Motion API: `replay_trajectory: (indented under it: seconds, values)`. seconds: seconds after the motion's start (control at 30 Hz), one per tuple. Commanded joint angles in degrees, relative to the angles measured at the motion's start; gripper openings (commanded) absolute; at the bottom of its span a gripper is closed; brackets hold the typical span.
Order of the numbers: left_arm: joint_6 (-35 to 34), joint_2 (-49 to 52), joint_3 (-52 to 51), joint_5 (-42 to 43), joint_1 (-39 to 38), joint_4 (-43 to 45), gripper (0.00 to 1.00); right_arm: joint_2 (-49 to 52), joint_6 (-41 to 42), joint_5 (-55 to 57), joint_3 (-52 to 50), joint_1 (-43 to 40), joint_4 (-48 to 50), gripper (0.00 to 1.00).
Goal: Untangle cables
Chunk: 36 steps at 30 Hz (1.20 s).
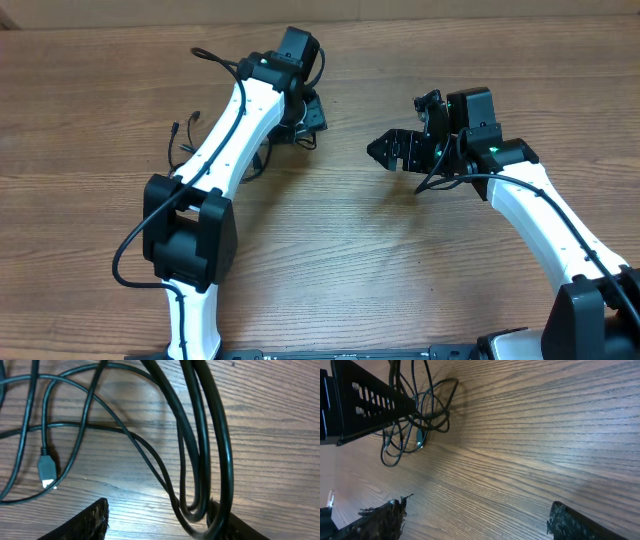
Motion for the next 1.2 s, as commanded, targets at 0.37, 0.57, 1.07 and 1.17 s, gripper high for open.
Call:
replay_trajectory:
  seconds: [0.37, 0.57, 1.07, 1.17]
  values:
    - [7.15, -18.18, 0.24, -5.77, 6.25, 2.60, 1.00, 0.13, -0.26, 0.11, 0.35, -0.37, 1.64, 1.00]
    - [7.21, -17.81, 0.22, -17.18, 6.27, -2.91, 1.00, 0.13, -2.25, 0.11, 0.31, -0.33, 2.86, 1.00]
    - [7.04, -17.22, 0.11, -19.32, 6.99, -4.04, 1.00, 0.70, -4.59, 1.05, 0.31, 4.76, 11.41, 1.00]
    - [7.04, -17.22, 0.11, -19.32, 6.99, -4.04, 1.00, 2.21, -4.48, 4.31, 0.31, 7.06, 13.31, 1.00]
